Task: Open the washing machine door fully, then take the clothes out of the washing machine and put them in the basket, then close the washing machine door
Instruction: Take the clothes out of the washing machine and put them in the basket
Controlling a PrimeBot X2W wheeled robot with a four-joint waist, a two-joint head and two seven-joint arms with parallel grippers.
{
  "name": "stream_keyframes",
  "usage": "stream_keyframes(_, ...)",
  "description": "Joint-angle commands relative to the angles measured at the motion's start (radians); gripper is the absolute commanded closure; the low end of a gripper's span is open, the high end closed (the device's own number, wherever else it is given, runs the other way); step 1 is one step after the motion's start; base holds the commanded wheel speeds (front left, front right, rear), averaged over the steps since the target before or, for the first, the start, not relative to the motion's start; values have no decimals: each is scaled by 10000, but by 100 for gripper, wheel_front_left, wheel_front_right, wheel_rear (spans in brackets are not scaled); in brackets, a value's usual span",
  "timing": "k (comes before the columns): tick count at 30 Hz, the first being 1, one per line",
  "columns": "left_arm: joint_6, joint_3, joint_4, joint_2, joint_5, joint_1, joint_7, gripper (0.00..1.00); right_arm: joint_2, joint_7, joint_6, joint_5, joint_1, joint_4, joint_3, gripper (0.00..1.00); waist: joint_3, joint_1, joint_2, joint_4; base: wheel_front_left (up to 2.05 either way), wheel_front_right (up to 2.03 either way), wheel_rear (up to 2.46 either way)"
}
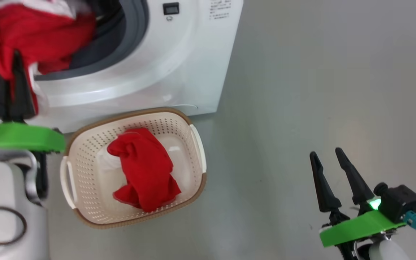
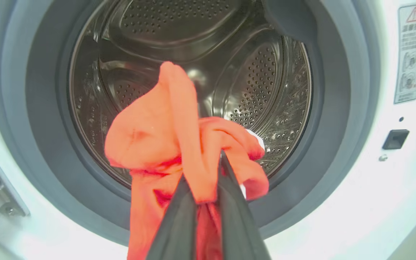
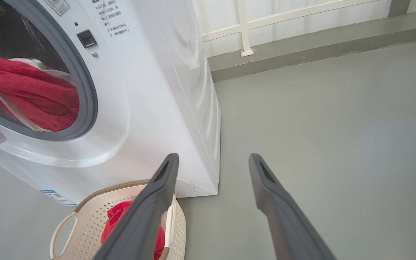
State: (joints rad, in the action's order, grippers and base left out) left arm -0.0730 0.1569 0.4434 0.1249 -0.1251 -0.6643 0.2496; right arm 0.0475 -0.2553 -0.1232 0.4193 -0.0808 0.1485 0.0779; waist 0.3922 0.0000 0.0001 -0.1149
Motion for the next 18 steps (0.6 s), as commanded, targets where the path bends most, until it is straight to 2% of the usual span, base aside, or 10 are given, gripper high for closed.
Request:
stream_keyframes(1, -132, 326, -494, 207, 145, 328, 121, 100, 28, -65, -75, -114, 220, -194, 171, 0, -263, 0, -1, 241, 0, 0, 0)
stream_keyframes(8, -386, 516, -1629, -277, 339, 1446, 122, 100, 28, -65, -75, -214, 460, -170, 34, 0, -624, 0, -1, 418, 0, 0, 0)
stream_keyframes(18, -535, 486, -3046, -606, 256, 2578, 122, 100, 28, -65, -75, -252, 652, -167, -88, 0, -878, 0, -1, 556, 0, 0, 0)
